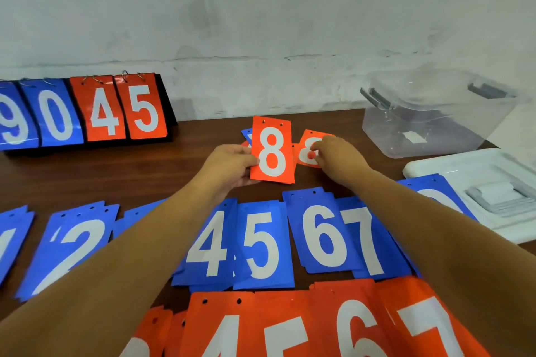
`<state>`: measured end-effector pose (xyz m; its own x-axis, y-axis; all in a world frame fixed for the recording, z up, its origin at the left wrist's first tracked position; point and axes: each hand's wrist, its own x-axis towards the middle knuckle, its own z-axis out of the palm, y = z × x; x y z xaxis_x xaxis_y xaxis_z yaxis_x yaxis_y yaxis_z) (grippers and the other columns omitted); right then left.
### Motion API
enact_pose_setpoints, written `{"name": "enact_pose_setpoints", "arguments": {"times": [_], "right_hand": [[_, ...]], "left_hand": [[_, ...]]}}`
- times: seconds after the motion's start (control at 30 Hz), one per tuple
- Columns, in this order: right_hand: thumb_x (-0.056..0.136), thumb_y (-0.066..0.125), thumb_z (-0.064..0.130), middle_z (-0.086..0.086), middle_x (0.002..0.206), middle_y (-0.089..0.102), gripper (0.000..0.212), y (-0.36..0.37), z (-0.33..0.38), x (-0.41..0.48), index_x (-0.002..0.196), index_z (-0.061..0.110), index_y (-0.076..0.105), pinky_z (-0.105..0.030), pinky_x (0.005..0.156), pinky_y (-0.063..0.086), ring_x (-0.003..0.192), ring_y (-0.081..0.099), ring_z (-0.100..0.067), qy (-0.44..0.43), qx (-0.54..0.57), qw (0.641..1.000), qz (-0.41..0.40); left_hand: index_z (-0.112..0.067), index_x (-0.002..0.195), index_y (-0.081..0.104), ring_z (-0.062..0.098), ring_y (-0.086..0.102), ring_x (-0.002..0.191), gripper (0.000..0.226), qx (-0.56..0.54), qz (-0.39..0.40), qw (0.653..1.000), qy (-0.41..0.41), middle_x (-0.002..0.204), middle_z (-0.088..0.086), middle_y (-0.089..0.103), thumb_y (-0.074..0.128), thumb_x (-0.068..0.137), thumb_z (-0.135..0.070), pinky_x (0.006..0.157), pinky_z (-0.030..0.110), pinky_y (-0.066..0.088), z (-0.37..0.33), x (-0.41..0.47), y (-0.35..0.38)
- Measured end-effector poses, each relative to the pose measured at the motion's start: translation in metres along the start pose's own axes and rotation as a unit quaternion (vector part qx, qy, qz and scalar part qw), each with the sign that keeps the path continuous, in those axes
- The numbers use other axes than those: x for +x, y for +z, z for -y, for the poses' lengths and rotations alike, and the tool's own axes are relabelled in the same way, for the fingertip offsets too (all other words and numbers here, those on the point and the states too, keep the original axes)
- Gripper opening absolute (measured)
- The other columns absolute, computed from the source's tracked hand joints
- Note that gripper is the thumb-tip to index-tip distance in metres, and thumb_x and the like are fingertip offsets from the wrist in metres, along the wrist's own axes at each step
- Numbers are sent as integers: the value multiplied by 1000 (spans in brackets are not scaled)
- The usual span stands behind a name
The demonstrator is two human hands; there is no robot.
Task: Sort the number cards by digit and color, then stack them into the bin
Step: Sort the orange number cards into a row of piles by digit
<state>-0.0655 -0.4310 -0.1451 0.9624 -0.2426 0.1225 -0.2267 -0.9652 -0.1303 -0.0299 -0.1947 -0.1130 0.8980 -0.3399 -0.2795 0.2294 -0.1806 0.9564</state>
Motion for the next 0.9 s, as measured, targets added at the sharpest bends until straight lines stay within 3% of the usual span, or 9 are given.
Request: {"name": "enact_pose_setpoints", "arguments": {"times": [0.07,0.17,0.23,0.43,0.53,0.63,0.7,0.83,0.9], "right_hand": [[99,48,27,-8,131,54,32,4,-4,-3,128,22,62,-39,102,43,119,51,-25,-20,-39,999,-8],[92,58,46,-4,125,55,40,4,-8,-12,119,17,65,-37,99,44,115,52,-21,-10,47,999,-8],[89,62,49,-4,122,58,40,1,-9,-16,114,17,62,-33,91,47,109,55,-20,1,92,996,16],[101,40,38,-5,92,62,30,-18,1,-29,108,15,58,-35,73,48,82,58,-23,-60,-100,992,43],[102,37,27,-2,74,55,25,-27,7,-37,96,13,56,-37,65,49,68,56,-23,-2,-111,992,-64],[102,41,29,-1,81,65,26,-40,9,-57,100,13,61,-37,64,51,68,60,-21,38,59,967,-246],[101,42,30,-1,89,69,28,-47,23,-80,107,14,64,-36,67,52,74,64,-21,-13,123,944,-306],[97,42,32,-4,104,72,37,-36,53,-133,112,12,68,-33,80,54,92,68,-22,-187,103,941,-262],[95,43,33,-5,107,72,39,-29,53,-150,113,10,69,-32,87,51,97,67,-23,-205,130,942,-234]], "left_hand": [[-12,108,63,20,71,96,16,3,-7,1000,1,113,8,70,65,93,-14,60,28,61,1,0,-1],[-14,100,64,18,71,93,7,3,-5,1000,2,112,7,70,65,93,-14,56,26,59,2,-3,2],[-17,95,64,16,71,90,3,9,0,1000,4,109,5,70,65,93,-16,56,26,59,2,-6,5],[-16,95,63,16,71,87,2,1,4,1000,7,106,5,70,64,94,-15,56,26,59,6,-12,8],[-12,101,62,20,71,91,8,-8,-9,1000,-6,110,8,70,64,93,-12,58,29,60,7,-15,7],[-10,103,60,22,71,95,9,-31,-11,999,-18,112,10,69,63,94,-11,62,30,61,5,-26,7],[-8,105,60,24,71,97,11,-64,2,998,-15,113,12,70,62,94,-10,66,31,62,3,-37,8],[-2,117,60,25,73,95,20,-183,74,980,-2,109,15,73,52,99,-10,72,32,62,3,-67,12],[-1,123,57,27,72,97,25,-220,95,971,7,111,16,72,49,101,-11,77,34,61,8,-82,15]]}}
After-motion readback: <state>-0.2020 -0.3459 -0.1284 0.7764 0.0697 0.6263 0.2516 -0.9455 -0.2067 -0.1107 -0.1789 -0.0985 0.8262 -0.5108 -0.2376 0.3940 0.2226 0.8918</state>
